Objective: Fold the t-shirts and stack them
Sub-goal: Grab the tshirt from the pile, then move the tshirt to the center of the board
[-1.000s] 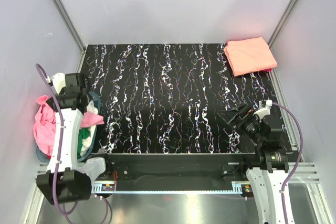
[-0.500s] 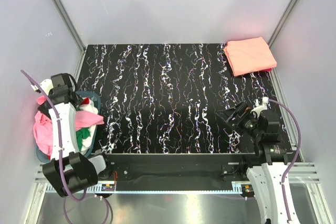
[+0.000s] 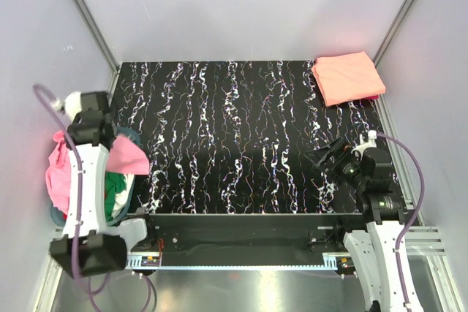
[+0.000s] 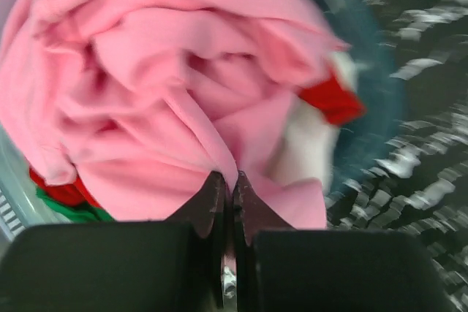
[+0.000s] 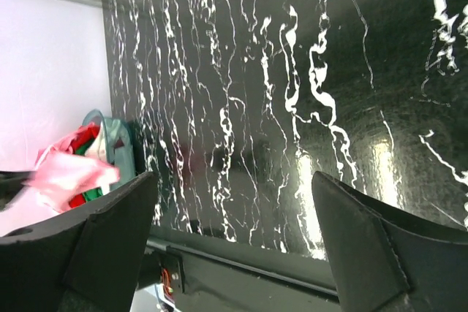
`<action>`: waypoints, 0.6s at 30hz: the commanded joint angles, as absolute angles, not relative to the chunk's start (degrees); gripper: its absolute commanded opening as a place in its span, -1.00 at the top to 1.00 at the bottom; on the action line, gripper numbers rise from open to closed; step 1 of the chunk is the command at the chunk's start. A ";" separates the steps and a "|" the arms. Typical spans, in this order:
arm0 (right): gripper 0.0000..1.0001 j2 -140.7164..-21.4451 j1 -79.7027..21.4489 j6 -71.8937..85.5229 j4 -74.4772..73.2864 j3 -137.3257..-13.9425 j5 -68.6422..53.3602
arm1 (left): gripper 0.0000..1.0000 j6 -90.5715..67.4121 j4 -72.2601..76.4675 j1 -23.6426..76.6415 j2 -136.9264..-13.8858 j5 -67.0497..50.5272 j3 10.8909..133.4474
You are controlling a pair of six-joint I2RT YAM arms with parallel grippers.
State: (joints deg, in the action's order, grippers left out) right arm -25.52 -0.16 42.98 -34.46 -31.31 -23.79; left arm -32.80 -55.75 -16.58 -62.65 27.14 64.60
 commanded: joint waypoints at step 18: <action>-1.00 -35.94 -0.35 38.06 -56.16 -58.89 -1.49 | -0.97 -29.88 -61.62 57.74 -101.69 32.61 101.97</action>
State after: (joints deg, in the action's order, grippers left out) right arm -34.24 -0.16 40.27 -52.99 -57.98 -3.42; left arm -29.65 -57.84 58.13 -105.54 30.48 103.02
